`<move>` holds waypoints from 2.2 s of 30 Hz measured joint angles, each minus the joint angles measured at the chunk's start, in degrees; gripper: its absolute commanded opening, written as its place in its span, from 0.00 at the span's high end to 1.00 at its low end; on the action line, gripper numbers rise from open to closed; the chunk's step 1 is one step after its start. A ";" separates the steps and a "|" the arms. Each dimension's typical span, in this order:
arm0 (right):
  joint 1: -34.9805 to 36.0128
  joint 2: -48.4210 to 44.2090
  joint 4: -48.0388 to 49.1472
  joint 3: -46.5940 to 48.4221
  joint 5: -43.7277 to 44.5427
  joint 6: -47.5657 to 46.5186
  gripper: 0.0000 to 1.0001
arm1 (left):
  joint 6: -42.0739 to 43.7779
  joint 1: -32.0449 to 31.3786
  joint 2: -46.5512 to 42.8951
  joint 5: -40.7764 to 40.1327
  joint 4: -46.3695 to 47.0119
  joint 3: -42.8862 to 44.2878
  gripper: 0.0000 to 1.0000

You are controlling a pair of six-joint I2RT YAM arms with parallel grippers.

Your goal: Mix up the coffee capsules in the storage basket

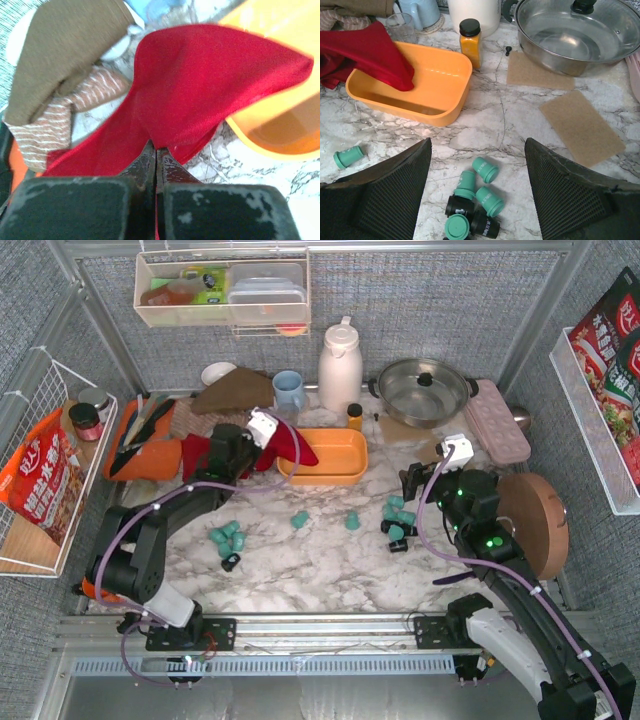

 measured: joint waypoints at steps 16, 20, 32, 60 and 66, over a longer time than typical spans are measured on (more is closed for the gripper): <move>0.00 0.20 -0.02 0.00 0.39 0.02 0.20 | -6.88 0.96 -8.83 -14.40 6.49 8.28 1.00; 0.00 0.20 -0.02 0.00 0.39 0.02 0.20 | -9.01 1.84 -9.92 -18.58 7.28 13.64 1.00; 0.00 0.15 -0.02 0.00 0.39 0.07 0.20 | -10.23 7.54 -8.22 -30.53 3.87 24.11 1.00; 0.02 1.33 0.00 0.00 0.42 0.33 0.20 | -28.74 15.91 12.13 -24.39 -1.60 22.58 0.44; 0.00 1.81 0.02 0.00 1.27 0.81 0.20 | -29.77 16.06 10.01 -23.08 -1.49 21.09 0.14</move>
